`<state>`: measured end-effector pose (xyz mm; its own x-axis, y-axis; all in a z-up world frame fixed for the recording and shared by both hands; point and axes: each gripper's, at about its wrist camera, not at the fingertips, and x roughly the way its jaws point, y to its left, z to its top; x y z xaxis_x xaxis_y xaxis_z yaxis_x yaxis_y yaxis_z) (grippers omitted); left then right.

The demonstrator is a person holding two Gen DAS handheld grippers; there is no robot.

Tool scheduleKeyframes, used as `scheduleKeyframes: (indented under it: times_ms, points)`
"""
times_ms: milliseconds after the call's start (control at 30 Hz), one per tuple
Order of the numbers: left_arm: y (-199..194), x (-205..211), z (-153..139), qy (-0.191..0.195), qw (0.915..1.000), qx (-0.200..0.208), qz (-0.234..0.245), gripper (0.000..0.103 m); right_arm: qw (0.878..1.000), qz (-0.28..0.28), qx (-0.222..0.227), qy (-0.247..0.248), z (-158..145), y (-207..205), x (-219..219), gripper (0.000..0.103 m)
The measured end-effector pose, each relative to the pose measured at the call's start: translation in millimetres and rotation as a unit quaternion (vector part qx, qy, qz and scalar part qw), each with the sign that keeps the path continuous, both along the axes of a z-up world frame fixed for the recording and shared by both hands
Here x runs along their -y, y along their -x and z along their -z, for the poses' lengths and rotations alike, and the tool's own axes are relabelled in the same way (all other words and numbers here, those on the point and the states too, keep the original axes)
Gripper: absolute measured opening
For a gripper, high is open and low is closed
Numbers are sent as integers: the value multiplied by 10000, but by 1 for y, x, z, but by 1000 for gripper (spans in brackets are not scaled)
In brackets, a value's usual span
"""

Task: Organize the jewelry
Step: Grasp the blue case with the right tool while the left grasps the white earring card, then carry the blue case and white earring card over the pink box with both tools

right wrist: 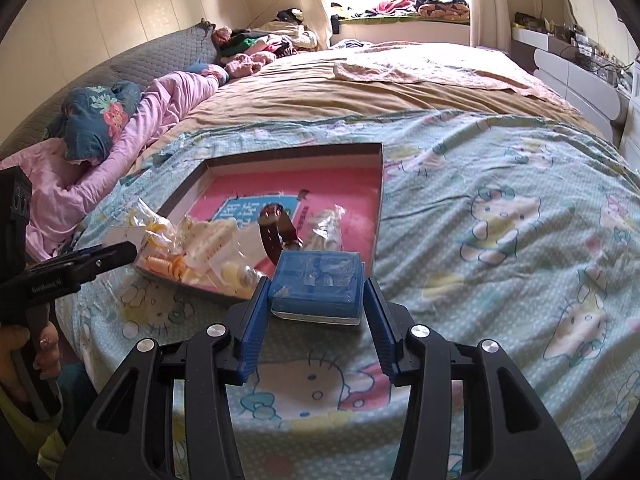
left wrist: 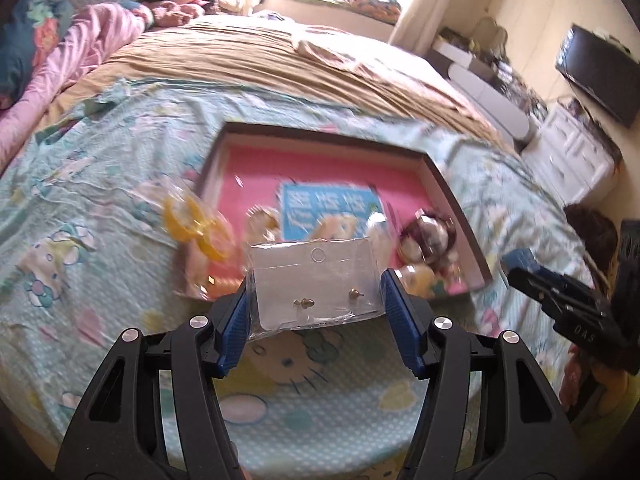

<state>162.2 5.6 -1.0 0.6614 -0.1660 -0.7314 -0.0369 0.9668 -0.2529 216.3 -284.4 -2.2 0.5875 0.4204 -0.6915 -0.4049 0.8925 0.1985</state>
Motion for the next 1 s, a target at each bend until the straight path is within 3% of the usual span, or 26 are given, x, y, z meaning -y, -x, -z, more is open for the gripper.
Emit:
scheduleKeyframes:
  times_ms: [333,1000]
  points:
    - [-11,-27,-8,33,9995,119,-290,53,9998,-37,189,-21,-10,-18,-21,45]
    - [-42,-16,-1,-32,9999,99,11,53,9993,41,351,81,-16,-36,-33,45]
